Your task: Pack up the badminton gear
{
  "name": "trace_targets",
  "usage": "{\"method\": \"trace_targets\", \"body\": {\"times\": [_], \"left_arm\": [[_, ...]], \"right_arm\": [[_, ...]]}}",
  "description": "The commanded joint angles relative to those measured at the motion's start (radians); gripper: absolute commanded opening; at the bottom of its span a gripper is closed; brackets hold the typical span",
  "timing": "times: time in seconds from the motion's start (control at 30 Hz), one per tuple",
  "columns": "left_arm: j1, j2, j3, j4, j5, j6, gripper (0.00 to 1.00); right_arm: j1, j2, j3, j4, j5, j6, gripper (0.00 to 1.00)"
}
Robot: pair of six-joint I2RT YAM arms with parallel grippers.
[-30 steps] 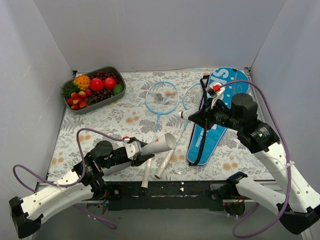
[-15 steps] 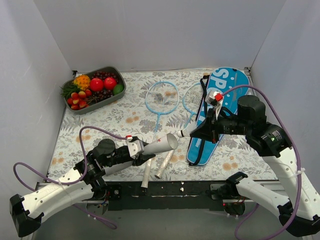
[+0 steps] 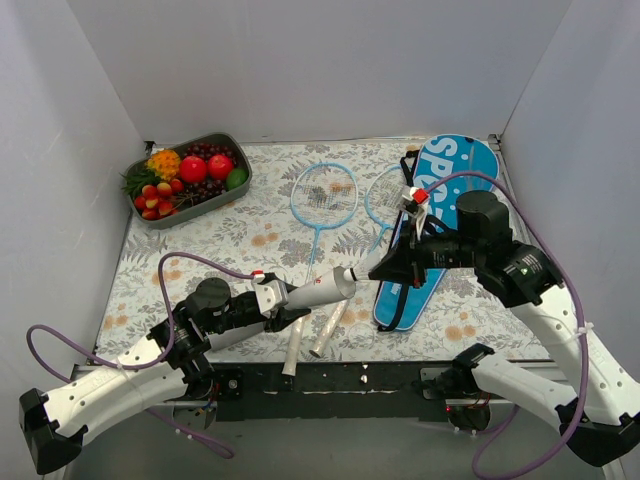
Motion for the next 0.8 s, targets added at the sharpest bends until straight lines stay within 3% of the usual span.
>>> {"method": "trace_targets", "body": {"times": [0.0, 0.5, 0.77], "left_arm": [[-0.005, -0.015, 0.027, -0.007, -0.009, -0.006, 0.0], [-0.003, -0.033, 0.022, -0.005, -0.013, -0.003, 0.0], [-0.003, -0.035, 0.02, -0.001, 0.0, -0.005, 0.0]], "right_arm": [[0.044, 0.016, -0.009, 0.092, 0.003, 0.017, 0.01], [0.244, 0.154, -0.085, 0.245, 0.104, 0.059, 0.01], [0.271, 0.239, -0.179, 0.477, -0.015, 0.132, 0.01]]}}
